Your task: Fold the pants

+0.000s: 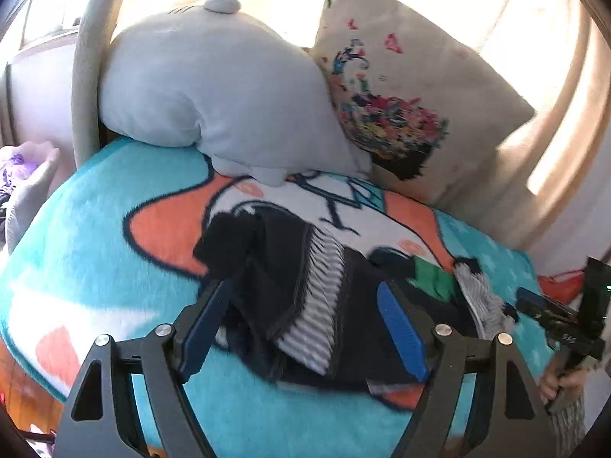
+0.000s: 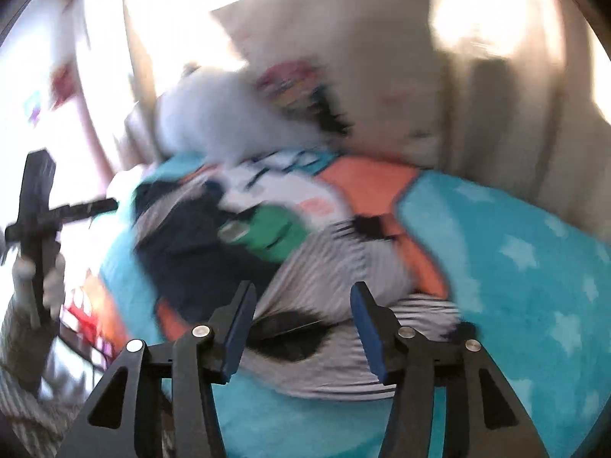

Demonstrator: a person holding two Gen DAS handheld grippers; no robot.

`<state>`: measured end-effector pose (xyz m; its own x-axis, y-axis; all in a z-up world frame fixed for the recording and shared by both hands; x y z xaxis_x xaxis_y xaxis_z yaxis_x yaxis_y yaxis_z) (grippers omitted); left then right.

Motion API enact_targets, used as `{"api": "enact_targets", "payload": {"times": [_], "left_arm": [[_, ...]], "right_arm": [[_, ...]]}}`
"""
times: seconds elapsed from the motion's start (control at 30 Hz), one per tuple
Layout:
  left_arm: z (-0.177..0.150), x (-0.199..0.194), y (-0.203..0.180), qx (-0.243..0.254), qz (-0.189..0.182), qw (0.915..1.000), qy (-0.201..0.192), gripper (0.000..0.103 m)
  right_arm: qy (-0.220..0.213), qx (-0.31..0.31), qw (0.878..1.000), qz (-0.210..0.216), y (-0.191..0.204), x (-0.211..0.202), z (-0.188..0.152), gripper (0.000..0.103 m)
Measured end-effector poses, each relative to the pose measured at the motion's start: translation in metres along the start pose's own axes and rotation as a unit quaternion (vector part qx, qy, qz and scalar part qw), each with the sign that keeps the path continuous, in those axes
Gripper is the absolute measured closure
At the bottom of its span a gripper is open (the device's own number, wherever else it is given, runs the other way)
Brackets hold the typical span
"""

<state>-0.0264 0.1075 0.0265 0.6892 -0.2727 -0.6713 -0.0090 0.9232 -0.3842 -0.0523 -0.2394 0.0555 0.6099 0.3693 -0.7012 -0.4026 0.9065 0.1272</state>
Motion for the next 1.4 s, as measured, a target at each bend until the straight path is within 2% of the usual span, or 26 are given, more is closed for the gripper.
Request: {"api": "enact_targets", "payload": {"times": [0.03, 0.13, 0.23, 0.3, 0.43, 0.5, 0.53, 0.6, 0.73, 0.9, 1.0, 1.1, 1.17, 1.23, 1.27, 1.3, 1.33, 1.4], "left_arm": [[0.001, 0.006, -0.001, 0.002, 0.004, 1.0, 0.0, 0.024], [-0.006, 0.027, -0.002, 0.017, 0.05, 0.9985, 0.013, 0.024], [-0.023, 0.044, 0.001, 0.031, 0.094, 0.9944, 0.038, 0.033], [-0.034, 0.05, 0.004, 0.024, 0.094, 0.9937, 0.056, 0.033], [-0.039, 0.047, 0.007, 0.012, 0.089, 0.9945, 0.055, 0.033], [-0.039, 0.046, 0.009, 0.007, 0.085, 0.9948, 0.055, 0.033], [-0.039, 0.046, 0.009, 0.007, 0.084, 0.9948, 0.056, 0.033], [-0.04, 0.046, 0.01, 0.008, 0.083, 0.995, 0.055, 0.033], [-0.042, 0.046, 0.01, 0.014, 0.08, 0.9954, 0.05, 0.033], [-0.044, 0.046, 0.012, 0.016, 0.072, 0.9962, 0.047, 0.033], [-0.045, 0.046, 0.011, 0.023, 0.071, 0.9962, 0.045, 0.033], [-0.045, 0.045, 0.012, 0.024, 0.068, 0.9963, 0.046, 0.033], [-0.045, 0.044, 0.014, 0.02, 0.063, 0.9968, 0.045, 0.033], [-0.046, 0.043, 0.015, 0.017, 0.06, 0.9971, 0.045, 0.033], [-0.046, 0.043, 0.015, 0.017, 0.059, 0.9972, 0.044, 0.033], [-0.046, 0.042, 0.015, 0.017, 0.058, 0.9972, 0.044, 0.033], [-0.047, 0.041, 0.015, 0.016, 0.057, 0.9973, 0.043, 0.033], [-0.048, 0.036, 0.014, 0.005, 0.047, 0.998, 0.041, 0.033]], "right_arm": [[0.0, 0.012, 1.0, -0.007, -0.006, 0.001, 0.002, 0.047], [0.004, 0.03, 0.999, -0.019, -0.015, 0.011, 0.013, 0.047], [0.009, 0.016, 0.999, -0.033, -0.008, 0.028, 0.032, 0.038], [0.017, 0.006, 0.999, -0.04, -0.003, 0.046, 0.045, 0.031], [0.061, -0.019, 0.994, -0.092, -0.006, 0.099, 0.057, 0.031], [0.09, -0.03, 0.99, -0.104, -0.011, 0.12, 0.053, 0.031], [0.1, -0.025, 0.99, -0.091, -0.013, 0.124, 0.049, 0.035], [0.116, 0.007, 0.993, -0.035, -0.013, 0.123, 0.04, 0.096], [0.066, 0.023, 0.998, -0.005, -0.009, 0.077, 0.036, 0.097], [0.003, 0.049, 0.999, -0.01, -0.021, 0.0, 0.019, 0.097], [0.017, 0.061, 0.994, -0.084, -0.042, -0.019, -0.005, 0.097], [0.067, 0.056, 0.981, -0.173, -0.06, -0.022, -0.026, 0.097], [0.112, 0.059, 0.964, -0.233, -0.073, -0.02, -0.043, 0.097], [0.123, 0.085, 0.95, -0.275, -0.09, -0.023, -0.054, 0.097], [0.111, 0.12, 0.949, -0.268, -0.098, -0.029, -0.057, 0.097], [0.092, 0.155, 0.952, -0.248, -0.103, -0.036, -0.058, 0.092], [0.059, 0.199, 0.955, -0.21, -0.107, -0.044, -0.057, 0.085], [0.006, 0.242, 0.961, -0.132, -0.105, -0.051, -0.05, 0.038]]}}
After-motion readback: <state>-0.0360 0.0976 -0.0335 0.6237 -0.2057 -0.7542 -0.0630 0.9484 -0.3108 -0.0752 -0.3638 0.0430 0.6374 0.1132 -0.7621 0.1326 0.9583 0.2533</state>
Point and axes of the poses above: each gripper's, at about its wrist camera, not at the fingertips, and x roughly the way its jaws point, y to its left, z to its top, the point moved 7 cm from there along x, roughly the way its jaws point, and after that the axes turned 5 degrees about -x, right-handed, at the moved point
